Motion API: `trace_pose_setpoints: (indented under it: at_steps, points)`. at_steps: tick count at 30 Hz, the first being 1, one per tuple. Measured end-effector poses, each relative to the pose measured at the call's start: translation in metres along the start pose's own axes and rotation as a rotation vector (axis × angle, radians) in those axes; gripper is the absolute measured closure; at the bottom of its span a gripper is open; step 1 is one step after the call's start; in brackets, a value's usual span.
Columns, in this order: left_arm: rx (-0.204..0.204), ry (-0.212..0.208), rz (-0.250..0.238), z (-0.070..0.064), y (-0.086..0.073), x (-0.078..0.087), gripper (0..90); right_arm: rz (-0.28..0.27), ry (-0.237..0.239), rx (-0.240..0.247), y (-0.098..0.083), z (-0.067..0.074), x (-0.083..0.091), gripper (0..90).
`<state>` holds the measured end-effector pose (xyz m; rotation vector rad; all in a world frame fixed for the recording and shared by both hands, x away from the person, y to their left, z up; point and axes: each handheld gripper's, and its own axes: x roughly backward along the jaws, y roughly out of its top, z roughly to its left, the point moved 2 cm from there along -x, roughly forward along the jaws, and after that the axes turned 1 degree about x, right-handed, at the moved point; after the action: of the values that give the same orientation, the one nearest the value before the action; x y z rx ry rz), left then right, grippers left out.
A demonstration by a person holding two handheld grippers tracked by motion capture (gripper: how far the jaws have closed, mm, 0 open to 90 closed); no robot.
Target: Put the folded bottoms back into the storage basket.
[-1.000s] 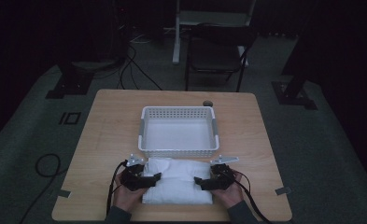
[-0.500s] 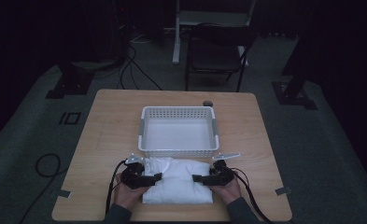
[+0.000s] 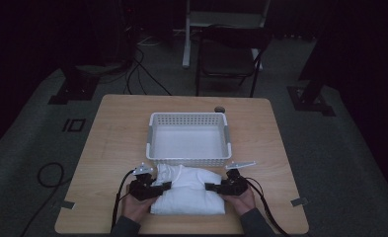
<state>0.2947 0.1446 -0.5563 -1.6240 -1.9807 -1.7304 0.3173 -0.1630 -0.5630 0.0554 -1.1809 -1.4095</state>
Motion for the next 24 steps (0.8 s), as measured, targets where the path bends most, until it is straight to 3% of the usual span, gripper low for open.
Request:
trace_pose_setpoints:
  at_steps: [6,14,24]
  points:
    - [-0.021,0.024,-0.022,-0.006,0.0,0.003,60.1,-0.008,-0.059,0.057,0.002,0.008,0.001,67.7]
    - [-0.037,0.034,-0.051,-0.013,0.001,0.009,62.0,-0.017,-0.183,0.198,0.003,0.025,0.003,68.6]
    - [-0.039,0.014,-0.092,-0.022,0.003,0.018,63.0,-0.053,-0.228,0.282,0.005,0.038,0.014,69.6]
